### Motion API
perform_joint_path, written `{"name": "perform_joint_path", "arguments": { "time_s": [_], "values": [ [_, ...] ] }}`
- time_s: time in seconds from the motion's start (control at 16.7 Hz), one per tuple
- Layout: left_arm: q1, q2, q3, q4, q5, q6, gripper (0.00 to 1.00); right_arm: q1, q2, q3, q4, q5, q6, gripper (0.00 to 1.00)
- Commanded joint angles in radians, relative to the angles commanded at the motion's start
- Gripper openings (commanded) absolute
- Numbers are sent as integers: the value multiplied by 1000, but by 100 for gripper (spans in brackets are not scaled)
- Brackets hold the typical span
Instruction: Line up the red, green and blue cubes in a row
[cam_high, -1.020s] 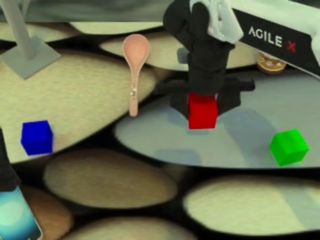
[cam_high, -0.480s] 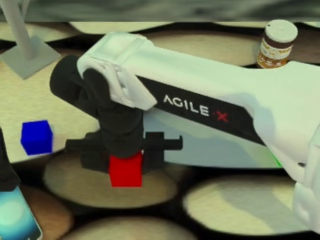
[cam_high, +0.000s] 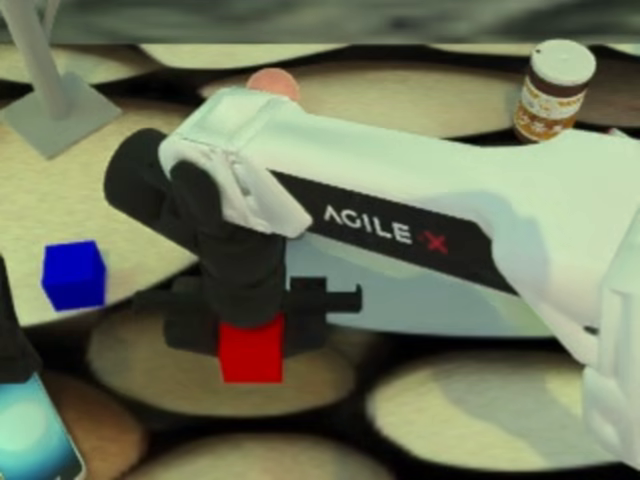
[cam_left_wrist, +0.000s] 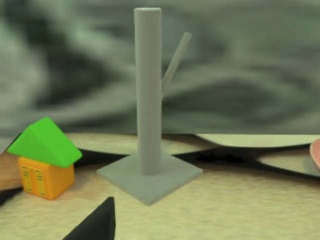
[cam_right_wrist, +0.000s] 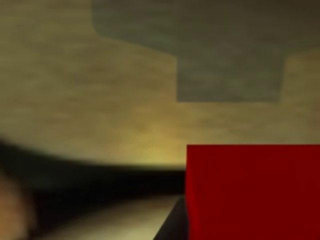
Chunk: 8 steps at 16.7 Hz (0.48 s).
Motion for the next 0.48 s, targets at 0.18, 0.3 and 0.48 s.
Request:
{"name": "perform_joint_path", "arguments": {
  "time_s": [0.18,0.3,0.48],
  "values": [
    [0,0,0,0,0,0,100,2,18,-91,116,0,0,0],
    [0,0,0,0,0,0,100,4,27,-134,164,1,0,0],
    [0,0,0,0,0,0,100,5,30,-142,173,1,0,0]
  ]
}}
